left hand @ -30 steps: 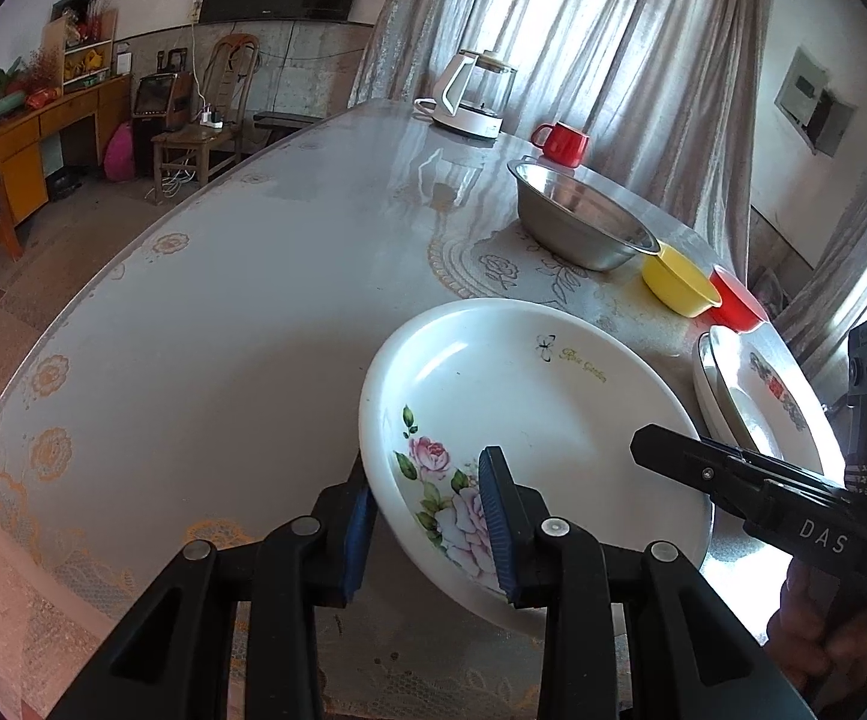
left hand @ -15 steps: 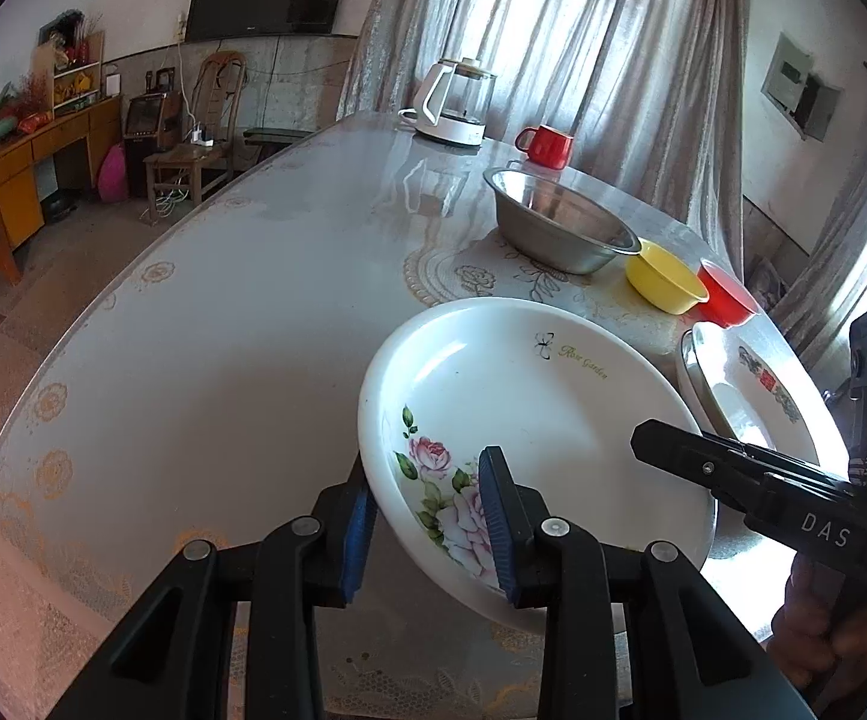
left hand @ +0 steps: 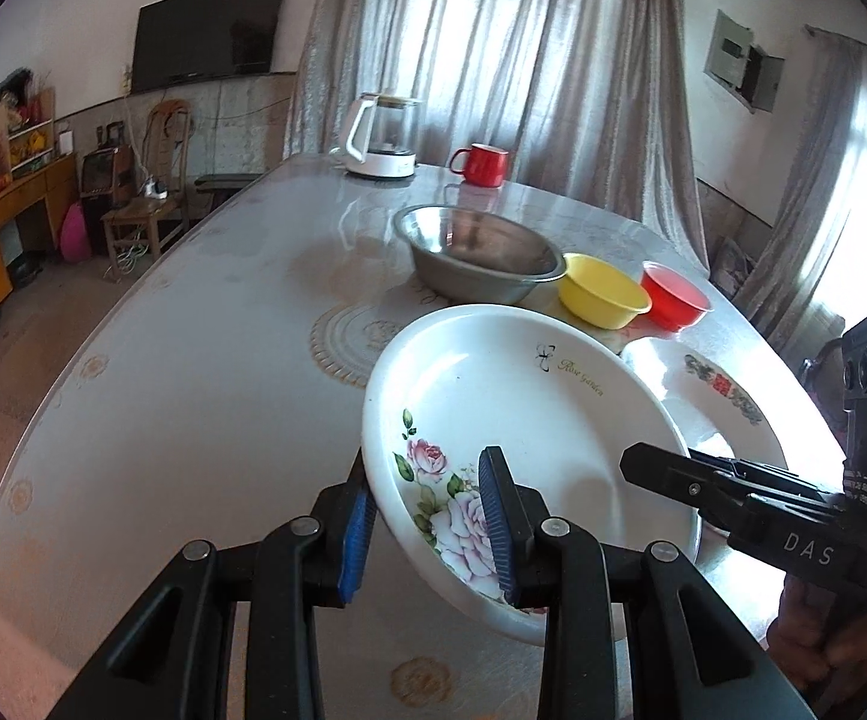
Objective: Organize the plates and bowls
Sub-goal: 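Lift the rose-pattern plate with the right gripper toward the plate stack, then lower the rose-pattern plate onto the double-happiness plate and open the right gripper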
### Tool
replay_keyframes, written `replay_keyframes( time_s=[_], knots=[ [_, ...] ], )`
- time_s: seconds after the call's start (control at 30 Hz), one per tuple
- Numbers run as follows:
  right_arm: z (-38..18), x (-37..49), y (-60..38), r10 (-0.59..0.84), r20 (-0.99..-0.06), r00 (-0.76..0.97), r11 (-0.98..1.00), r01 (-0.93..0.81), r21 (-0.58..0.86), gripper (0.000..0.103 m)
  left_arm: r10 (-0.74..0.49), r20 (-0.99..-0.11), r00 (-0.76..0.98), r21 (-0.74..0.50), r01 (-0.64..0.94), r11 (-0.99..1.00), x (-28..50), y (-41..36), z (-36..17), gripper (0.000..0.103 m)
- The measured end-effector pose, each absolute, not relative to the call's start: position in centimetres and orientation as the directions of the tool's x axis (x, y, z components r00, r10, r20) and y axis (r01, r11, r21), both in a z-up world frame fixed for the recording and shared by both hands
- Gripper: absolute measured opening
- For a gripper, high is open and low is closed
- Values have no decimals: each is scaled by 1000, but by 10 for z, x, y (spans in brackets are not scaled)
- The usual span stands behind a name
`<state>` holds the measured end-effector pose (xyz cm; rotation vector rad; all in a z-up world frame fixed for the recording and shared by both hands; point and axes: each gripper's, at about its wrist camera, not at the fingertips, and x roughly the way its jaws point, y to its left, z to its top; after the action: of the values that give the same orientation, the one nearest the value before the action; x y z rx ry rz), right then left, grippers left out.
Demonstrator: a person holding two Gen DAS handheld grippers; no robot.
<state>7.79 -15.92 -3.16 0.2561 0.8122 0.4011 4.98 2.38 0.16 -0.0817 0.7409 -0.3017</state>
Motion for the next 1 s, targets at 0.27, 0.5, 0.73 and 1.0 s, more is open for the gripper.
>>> replay_keyframes(
  time_s=[0.27,0.5,0.73,1.0],
  knots=[
    [-21,70,-200,383,-627,678,910,-159,383,25,-364,-639,678,-154,350,924,60,-23,14,32],
    [-18,60,-244,310,-616,724,919,-61,390,25,-416,-644,641,-140,437,889,68,-71,16,32],
    [-22,50,-277,241,-622,745,917,35,397,25,-450,-650,612,-113,508,854,71,-111,15,33],
    [-29,44,-305,191,-635,749,911,106,400,25,-462,-675,575,-101,548,830,75,-137,6,33]
  ],
)
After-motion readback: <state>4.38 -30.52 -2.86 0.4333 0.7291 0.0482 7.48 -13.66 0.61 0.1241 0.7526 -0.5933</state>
